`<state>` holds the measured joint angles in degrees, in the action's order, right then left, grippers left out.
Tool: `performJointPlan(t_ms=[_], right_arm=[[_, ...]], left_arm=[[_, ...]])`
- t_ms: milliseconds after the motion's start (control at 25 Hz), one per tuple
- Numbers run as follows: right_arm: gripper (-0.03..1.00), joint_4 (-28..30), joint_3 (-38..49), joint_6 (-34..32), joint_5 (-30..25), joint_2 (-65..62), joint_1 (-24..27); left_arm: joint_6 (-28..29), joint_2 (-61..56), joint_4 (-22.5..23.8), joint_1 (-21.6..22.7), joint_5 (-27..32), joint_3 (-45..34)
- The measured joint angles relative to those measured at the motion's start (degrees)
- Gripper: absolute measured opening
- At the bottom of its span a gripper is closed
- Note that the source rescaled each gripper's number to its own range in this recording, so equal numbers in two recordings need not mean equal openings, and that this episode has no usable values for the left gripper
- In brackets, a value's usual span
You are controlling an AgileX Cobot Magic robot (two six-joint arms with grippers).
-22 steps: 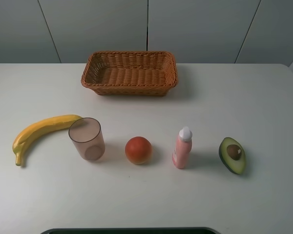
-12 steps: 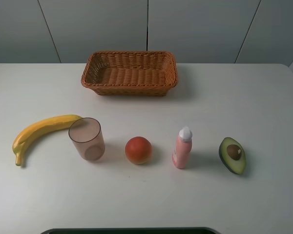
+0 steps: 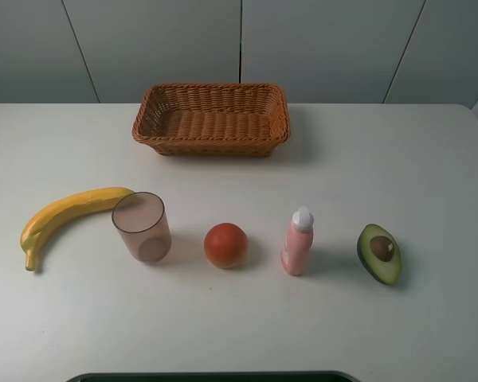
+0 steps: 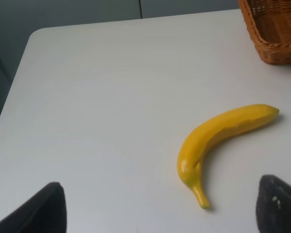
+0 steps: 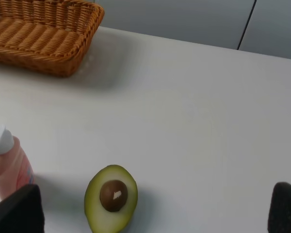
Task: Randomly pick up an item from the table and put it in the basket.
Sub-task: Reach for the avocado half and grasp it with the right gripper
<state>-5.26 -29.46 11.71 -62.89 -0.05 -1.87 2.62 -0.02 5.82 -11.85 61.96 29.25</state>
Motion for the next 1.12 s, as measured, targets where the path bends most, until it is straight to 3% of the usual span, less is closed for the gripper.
performJointPlan(t_ms=[1120], right_arm=[[1.0,0.0,0.0,-0.3,-0.1,0.0,0.0]], left_arm=[[0.0,0.0,0.0,0.0,0.0,0.0]])
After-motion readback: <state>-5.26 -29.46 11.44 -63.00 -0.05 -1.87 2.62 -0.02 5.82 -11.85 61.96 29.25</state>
